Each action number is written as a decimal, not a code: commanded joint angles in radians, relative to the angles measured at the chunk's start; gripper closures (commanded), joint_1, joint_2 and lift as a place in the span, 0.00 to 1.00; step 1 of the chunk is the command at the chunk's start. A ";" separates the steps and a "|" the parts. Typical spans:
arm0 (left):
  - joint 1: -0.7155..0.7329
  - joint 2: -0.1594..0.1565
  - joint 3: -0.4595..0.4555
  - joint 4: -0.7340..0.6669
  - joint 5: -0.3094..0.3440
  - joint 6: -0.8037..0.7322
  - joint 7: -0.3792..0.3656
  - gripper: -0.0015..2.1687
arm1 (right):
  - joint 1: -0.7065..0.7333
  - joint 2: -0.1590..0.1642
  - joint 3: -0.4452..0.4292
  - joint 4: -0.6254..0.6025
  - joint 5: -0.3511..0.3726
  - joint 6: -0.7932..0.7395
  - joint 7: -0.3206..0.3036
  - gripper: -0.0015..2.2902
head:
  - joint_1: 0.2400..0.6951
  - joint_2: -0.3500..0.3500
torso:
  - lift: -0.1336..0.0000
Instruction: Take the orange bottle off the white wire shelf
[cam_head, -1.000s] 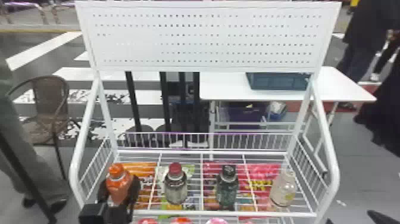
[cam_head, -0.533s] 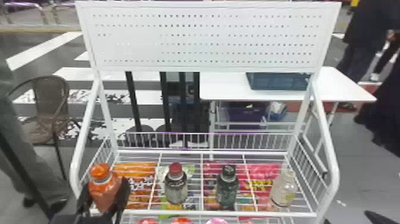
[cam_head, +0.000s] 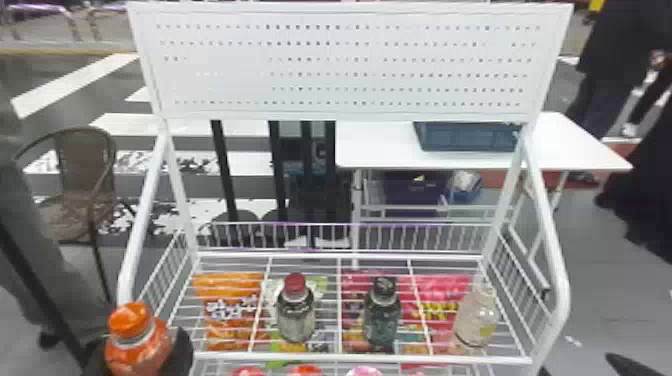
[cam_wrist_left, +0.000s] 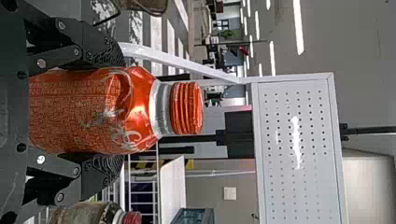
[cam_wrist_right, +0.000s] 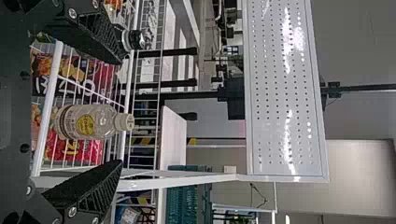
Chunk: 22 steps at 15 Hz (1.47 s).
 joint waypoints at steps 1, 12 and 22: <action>0.060 0.015 -0.011 -0.061 0.007 -0.008 -0.001 0.38 | -0.003 0.000 0.000 0.003 -0.006 0.000 0.000 0.06 | 0.57 0.50 | 1.00; 0.076 0.023 -0.028 -0.081 -0.001 -0.020 0.011 0.38 | 0.007 0.000 0.002 -0.011 -0.007 -0.003 0.003 0.06 | 0.57 0.50 | 1.00; 0.077 0.022 -0.028 -0.079 -0.010 -0.023 0.013 0.38 | 0.007 -0.005 0.002 -0.008 -0.007 -0.003 0.003 0.06 | 0.57 0.50 | 1.00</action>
